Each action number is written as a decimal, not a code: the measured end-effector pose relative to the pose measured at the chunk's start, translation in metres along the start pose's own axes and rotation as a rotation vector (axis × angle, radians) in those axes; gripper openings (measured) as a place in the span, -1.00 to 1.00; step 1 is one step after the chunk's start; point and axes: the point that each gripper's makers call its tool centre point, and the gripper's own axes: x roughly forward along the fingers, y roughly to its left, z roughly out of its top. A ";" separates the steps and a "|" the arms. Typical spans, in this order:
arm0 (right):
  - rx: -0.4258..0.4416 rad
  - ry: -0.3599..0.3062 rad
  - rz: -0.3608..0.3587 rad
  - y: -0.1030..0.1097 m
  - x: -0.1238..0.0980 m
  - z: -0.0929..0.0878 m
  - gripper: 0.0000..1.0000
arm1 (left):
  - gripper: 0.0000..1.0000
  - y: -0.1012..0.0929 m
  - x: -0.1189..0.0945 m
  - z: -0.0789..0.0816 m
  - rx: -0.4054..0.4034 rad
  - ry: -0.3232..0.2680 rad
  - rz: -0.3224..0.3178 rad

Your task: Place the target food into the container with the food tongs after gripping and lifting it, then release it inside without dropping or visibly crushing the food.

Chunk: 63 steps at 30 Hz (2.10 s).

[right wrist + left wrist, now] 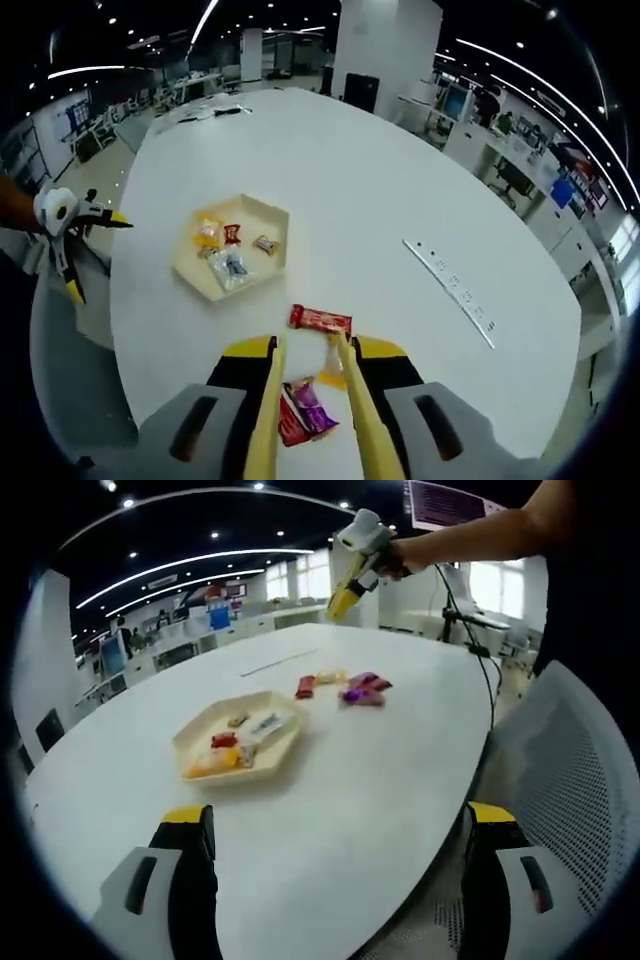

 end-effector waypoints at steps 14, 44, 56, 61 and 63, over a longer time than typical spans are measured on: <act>-0.003 -0.004 -0.027 -0.006 -0.013 -0.015 -0.41 | 0.99 -0.004 0.000 0.005 -0.034 -0.022 -0.022; 0.073 -0.017 -0.030 -0.040 0.066 -0.048 -0.41 | 0.99 -0.003 0.004 0.000 -0.024 0.010 -0.016; 0.129 0.014 -0.058 -0.040 0.102 -0.071 -0.40 | 0.99 -0.004 0.005 -0.002 -0.034 0.024 -0.020; 0.143 0.048 -0.060 -0.040 0.111 -0.074 -0.39 | 0.99 -0.003 0.005 -0.001 -0.036 0.023 -0.019; 0.141 0.067 -0.040 -0.034 0.115 -0.078 -0.39 | 0.99 -0.003 0.005 -0.001 -0.039 0.021 -0.019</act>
